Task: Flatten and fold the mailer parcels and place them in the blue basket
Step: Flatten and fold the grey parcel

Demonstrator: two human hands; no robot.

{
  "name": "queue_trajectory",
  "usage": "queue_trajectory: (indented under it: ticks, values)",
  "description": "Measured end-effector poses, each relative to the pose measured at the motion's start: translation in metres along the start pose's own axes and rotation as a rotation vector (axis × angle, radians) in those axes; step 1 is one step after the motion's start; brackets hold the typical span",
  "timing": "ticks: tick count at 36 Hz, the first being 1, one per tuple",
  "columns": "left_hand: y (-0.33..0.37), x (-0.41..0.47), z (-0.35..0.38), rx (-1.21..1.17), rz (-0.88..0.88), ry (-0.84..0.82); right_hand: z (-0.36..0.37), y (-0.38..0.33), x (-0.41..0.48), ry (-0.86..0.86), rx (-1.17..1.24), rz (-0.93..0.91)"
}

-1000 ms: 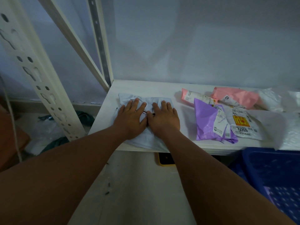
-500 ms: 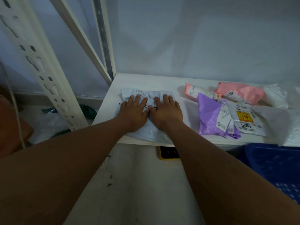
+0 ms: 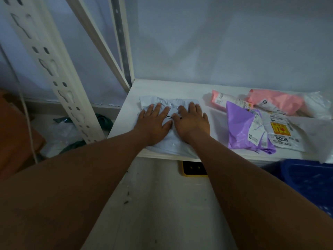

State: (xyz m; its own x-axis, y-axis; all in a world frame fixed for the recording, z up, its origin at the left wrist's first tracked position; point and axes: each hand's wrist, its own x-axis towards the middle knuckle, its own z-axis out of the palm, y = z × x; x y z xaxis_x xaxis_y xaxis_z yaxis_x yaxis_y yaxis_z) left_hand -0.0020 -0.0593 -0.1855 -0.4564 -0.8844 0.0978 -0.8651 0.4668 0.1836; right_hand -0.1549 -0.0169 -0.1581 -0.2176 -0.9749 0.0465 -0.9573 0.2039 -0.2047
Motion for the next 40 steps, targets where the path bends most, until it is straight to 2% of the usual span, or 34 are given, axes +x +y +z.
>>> queue_trajectory:
  ticks: [7, 13, 20, 27, 29, 31, 33, 35, 37, 40]
  values:
    - [-0.003, -0.001, 0.001, 0.008, -0.022, -0.014, 0.001, 0.002, 0.0, 0.043, 0.012, -0.011]
    - [-0.003, -0.001, -0.002, -0.015, -0.057, -0.038, 0.001, -0.002, -0.001, 0.012, -0.081, -0.021]
    - [0.0, 0.006, -0.023, 0.072, -0.104, -0.205, -0.003, -0.02, -0.003, -0.073, -0.471, -0.098]
    - [0.007, 0.017, -0.044, 0.044, -0.164, -0.407, 0.0, -0.021, 0.001, -0.129, -0.519, -0.108]
    - [0.01, 0.023, -0.05, 0.177, -0.134, -0.356, 0.0, -0.022, 0.002, -0.116, -0.549, -0.124]
    - [0.013, 0.027, -0.053, 0.36, -0.018, -0.175, 0.002, -0.024, 0.002, -0.074, -0.6, -0.142]
    - [0.016, 0.029, -0.05, 0.395, 0.144, -0.012, 0.005, -0.024, 0.001, -0.041, -0.618, -0.158]
    - [0.017, 0.028, -0.04, 0.327, 0.237, -0.036, 0.007, -0.024, 0.002, -0.055, -0.623, -0.159]
    - [0.012, 0.023, -0.026, 0.207, 0.18, -0.145, 0.007, -0.023, 0.003, -0.066, -0.6, -0.152]
    - [0.0, 0.018, -0.007, 0.121, 0.134, -0.121, 0.008, -0.02, 0.003, -0.029, -0.541, -0.149]
